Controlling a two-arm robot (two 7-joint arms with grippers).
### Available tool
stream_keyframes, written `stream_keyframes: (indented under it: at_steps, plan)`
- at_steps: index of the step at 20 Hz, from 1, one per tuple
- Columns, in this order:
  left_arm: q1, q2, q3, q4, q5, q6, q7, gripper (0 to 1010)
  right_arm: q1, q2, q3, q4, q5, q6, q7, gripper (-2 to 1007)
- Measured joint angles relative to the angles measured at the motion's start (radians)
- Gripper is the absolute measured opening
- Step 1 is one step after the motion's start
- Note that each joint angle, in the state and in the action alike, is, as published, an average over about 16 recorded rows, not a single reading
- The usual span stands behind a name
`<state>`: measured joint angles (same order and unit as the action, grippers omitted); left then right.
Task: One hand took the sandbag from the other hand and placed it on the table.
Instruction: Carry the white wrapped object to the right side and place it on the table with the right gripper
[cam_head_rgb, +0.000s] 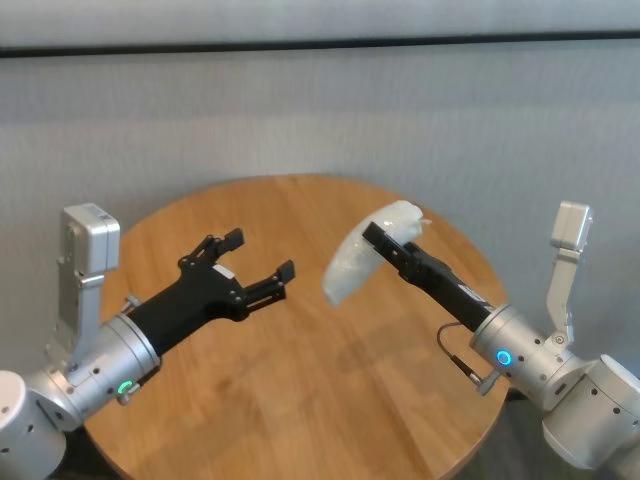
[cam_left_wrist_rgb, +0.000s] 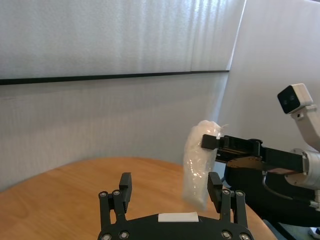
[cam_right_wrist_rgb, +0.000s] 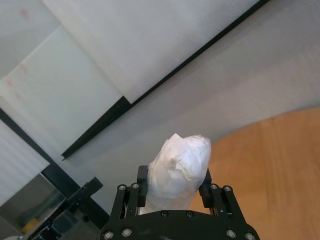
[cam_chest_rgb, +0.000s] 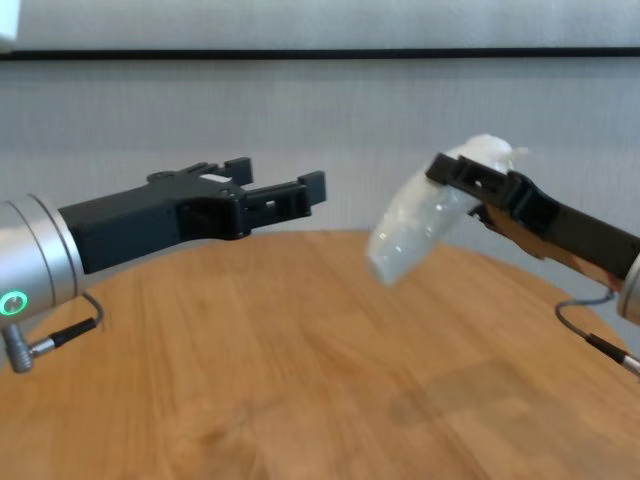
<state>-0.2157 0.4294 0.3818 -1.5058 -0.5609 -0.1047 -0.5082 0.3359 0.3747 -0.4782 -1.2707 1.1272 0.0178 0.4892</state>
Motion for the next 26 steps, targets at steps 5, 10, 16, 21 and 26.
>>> stream_keyframes:
  at_steps: [5,10,16,21,26]
  plan:
    - [0.007,-0.004,-0.011,-0.003,0.012,0.011,0.024,1000,-0.007,0.003,0.013,0.01,-0.018,0.005,-0.022,595]
    - [0.013,-0.009,-0.021,-0.008,0.023,0.02,0.042,1000,-0.013,0.008,0.028,0.017,-0.034,0.011,-0.041,595]
    - [0.024,-0.019,-0.038,-0.016,0.04,0.024,0.077,1000,-0.02,0.014,0.046,0.02,-0.053,0.019,-0.061,595]
    - [0.035,-0.032,-0.057,-0.025,0.063,0.028,0.121,1000,-0.024,0.02,0.059,0.024,-0.069,0.029,-0.076,595]
    - [0.046,-0.047,-0.077,-0.033,0.09,0.032,0.163,1000,-0.026,0.024,0.068,0.031,-0.087,0.045,-0.101,595]
